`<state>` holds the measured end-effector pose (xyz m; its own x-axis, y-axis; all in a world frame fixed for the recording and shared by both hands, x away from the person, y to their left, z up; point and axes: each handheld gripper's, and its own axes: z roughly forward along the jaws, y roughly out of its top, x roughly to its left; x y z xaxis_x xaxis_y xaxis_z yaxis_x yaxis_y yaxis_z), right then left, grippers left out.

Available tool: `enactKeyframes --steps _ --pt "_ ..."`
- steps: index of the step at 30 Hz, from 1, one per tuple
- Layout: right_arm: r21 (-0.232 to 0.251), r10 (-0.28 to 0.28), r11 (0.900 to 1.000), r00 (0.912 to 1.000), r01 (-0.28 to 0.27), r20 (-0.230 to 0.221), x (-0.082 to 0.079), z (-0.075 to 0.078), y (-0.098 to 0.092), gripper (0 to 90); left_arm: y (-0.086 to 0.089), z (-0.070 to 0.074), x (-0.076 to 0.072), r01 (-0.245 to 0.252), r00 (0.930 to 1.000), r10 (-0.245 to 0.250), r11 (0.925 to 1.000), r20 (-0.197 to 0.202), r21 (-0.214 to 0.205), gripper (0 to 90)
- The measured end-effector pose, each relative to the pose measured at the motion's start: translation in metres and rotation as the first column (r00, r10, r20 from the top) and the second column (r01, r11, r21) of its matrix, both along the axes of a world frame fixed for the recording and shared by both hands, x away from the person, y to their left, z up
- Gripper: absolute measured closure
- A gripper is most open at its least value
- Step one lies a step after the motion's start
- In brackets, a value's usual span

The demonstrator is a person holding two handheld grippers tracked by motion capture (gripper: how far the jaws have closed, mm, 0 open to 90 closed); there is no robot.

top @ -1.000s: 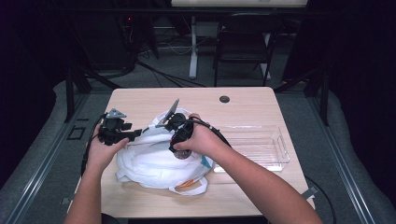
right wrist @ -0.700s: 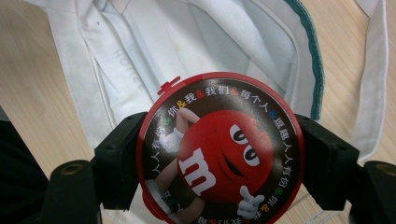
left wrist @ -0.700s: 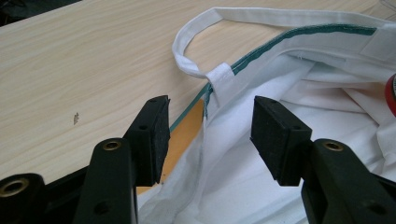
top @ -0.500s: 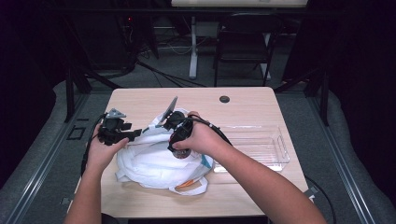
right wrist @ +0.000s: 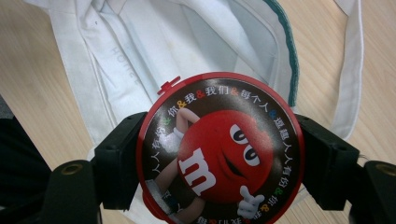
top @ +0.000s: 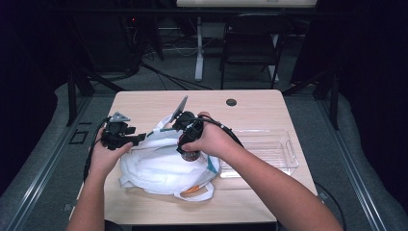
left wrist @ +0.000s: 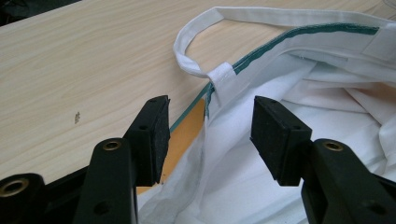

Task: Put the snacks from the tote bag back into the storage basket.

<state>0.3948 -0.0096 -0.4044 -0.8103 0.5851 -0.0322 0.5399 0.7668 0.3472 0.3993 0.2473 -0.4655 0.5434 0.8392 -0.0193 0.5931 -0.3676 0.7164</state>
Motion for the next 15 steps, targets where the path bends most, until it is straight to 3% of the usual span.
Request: enactKeyframes --steps 15 --pt "0.005 -0.034 0.9994 0.9994 0.034 -0.007 0.003 0.003 -0.023 24.8 0.000 0.000 0.000 -0.003 1.0000 0.003 1.0000 0.001 0.001 47.3"
